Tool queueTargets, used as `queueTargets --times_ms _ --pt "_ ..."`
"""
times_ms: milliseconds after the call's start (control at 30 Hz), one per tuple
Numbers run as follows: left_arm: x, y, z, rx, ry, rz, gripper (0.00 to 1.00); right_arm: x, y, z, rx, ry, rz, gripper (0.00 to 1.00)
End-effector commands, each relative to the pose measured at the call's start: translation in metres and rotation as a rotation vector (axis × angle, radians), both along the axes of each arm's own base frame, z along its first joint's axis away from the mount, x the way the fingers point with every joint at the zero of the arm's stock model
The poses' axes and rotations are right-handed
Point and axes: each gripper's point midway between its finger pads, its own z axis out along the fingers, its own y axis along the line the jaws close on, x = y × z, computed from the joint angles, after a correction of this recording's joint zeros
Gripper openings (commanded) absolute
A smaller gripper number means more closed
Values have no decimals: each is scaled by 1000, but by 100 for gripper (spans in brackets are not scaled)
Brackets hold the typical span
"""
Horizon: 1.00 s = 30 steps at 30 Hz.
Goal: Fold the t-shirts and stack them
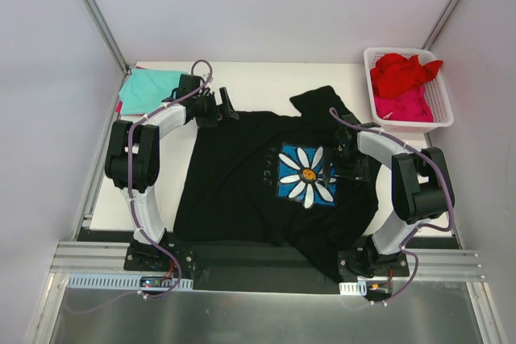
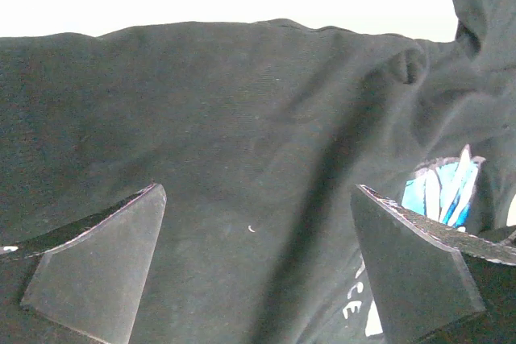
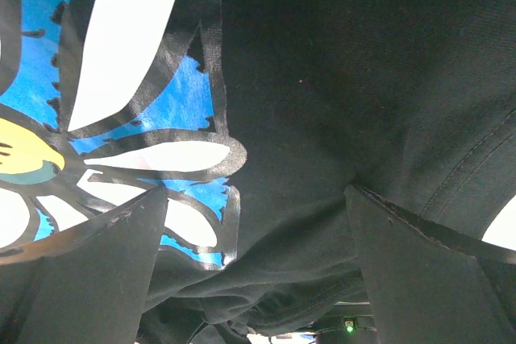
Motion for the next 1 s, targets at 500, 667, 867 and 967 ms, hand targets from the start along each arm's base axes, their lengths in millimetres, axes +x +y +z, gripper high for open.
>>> queueTargets --times_ms 500,667,867,967 --pt "14 37 -19 55 34 73 99 8 1 27 11 -36 11 96" --pt "8 43 -29 74 105 85 99 10 1 31 12 -42 12 96" --pt "5 68 -39 219 143 119 99 10 1 32 12 -43 15 96" --pt "4 85 -42 296 149 157 99 7 1 30 11 -36 17 96"
